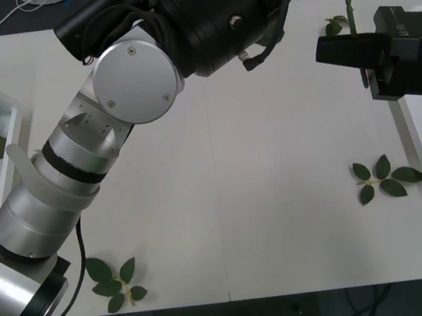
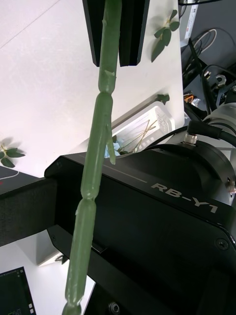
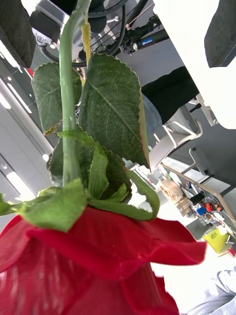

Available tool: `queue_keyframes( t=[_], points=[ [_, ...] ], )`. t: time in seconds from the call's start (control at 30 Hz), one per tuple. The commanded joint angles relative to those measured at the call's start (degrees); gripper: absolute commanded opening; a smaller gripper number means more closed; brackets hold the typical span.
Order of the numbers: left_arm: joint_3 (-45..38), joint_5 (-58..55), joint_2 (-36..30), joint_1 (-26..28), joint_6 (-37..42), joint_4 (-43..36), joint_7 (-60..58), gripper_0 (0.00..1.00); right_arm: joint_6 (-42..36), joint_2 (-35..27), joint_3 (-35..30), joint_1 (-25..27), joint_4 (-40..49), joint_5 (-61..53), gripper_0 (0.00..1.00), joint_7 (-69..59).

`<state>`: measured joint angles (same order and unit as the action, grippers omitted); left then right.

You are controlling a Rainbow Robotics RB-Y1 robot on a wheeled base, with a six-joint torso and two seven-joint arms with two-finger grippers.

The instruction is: Place the red flowers into the right box and the blue flowers into the left box. If a person shows an open palm, hand one flower to the person first, then continue sorting.

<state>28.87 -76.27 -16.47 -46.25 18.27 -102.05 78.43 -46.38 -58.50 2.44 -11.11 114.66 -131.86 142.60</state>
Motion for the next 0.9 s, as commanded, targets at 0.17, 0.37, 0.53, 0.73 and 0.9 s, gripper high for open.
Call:
queue_keyframes(
  t=[0.17,0.37,0.53,0.73,0.9],
  points=[
    [0.7,-0.5,-1.4,-3.3,-0.9,-0.9,3.0,1.00,2.2,-2.7,-0.3,0.6,0.6,0.4,0.00,-1.2],
    [0.7,-0.5,-1.4,-3.3,-0.9,-0.9,3.0,1.00,4.7,-6.4,-3.1,5.8,0.6,1.2,0.00,-2.1],
    [0.7,-0.5,-1.4,-3.3,-0.9,-0.9,3.0,1.00,5.8,-9.5,-8.7,12.1,0.2,6.7,0.00,-6.0],
    [0.7,-0.5,-1.4,-3.3,-0.9,-0.9,3.0,1.00,5.6,-11.8,-15.8,18.7,-2.0,16.2,0.00,-13.0],
    [0.7,-0.5,-1.4,-3.3,-0.9,-0.9,3.0,1.00,2.8,-12.2,-18.9,19.8,-7.4,25.5,0.00,-18.6]
  ],
)
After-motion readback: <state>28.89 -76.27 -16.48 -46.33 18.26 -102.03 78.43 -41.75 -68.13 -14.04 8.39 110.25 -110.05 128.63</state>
